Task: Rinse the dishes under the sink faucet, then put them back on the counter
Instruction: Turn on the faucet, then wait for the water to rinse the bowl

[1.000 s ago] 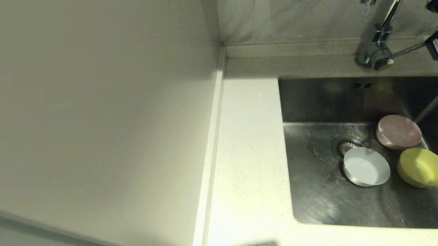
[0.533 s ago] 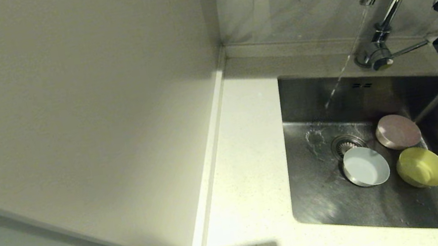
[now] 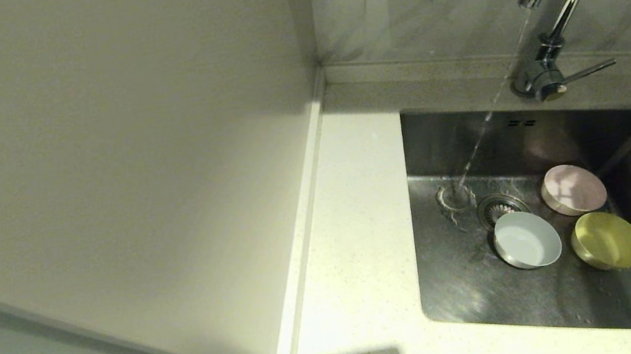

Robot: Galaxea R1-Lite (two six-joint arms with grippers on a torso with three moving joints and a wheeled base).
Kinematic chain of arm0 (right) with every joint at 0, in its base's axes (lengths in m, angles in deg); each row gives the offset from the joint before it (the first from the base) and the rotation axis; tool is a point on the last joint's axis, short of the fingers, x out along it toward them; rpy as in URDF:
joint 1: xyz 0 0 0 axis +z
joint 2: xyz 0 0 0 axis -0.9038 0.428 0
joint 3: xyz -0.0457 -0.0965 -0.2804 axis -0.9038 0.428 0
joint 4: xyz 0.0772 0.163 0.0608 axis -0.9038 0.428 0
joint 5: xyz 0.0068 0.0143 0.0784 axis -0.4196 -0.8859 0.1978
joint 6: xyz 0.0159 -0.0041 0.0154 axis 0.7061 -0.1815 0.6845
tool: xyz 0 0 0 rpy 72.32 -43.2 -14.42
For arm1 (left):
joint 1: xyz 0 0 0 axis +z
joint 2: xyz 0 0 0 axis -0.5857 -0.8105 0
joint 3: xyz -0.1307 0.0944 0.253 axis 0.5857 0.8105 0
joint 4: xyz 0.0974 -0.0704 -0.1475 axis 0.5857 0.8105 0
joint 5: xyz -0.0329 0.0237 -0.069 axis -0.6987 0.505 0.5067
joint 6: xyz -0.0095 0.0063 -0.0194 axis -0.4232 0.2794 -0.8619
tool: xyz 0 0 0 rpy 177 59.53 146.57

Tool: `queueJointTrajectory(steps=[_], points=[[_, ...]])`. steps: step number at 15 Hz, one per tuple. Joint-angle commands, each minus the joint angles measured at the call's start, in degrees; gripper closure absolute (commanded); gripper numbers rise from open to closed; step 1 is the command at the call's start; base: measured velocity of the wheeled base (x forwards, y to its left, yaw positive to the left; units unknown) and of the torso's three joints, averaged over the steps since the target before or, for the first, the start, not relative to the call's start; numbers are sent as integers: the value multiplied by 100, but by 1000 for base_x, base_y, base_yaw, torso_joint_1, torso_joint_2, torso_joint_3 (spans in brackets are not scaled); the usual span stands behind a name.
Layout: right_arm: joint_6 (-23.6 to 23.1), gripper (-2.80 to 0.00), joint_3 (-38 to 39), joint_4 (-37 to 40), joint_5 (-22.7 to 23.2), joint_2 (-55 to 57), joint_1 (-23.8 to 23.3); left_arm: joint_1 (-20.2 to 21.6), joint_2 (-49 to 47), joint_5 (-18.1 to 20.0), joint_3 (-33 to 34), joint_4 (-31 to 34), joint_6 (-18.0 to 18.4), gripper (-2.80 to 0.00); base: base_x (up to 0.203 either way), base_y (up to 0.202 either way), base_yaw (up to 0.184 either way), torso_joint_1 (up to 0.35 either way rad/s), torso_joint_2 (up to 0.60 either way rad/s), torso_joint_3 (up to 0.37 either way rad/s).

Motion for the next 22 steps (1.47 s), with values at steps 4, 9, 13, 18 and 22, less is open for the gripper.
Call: queueJointTrajectory(steps=[4, 9, 13, 18, 22], points=[[1095, 0, -20, 468, 63, -613, -771, 1, 0, 0, 18, -2, -2, 0, 0, 0, 0, 0, 0, 0], [2046, 0, 1848, 1450, -2, -2334, -917, 1, 0, 0, 18, -2, -2, 0, 0, 0, 0, 0, 0, 0], [2364, 0, 4143, 1561, -17, -4502, -841, 1, 0, 0, 18, -2, -2, 0, 0, 0, 0, 0, 0, 0], [2698, 0, 6884, 350, -102, -6863, 598, 1, 0, 0, 9, -2, -2, 0, 0, 0, 0, 0, 0, 0], [2978, 0, 8440, -616, -614, -8000, 1769, 1, 0, 0, 18, -2, -2, 0, 0, 0, 0, 0, 0, 0]])
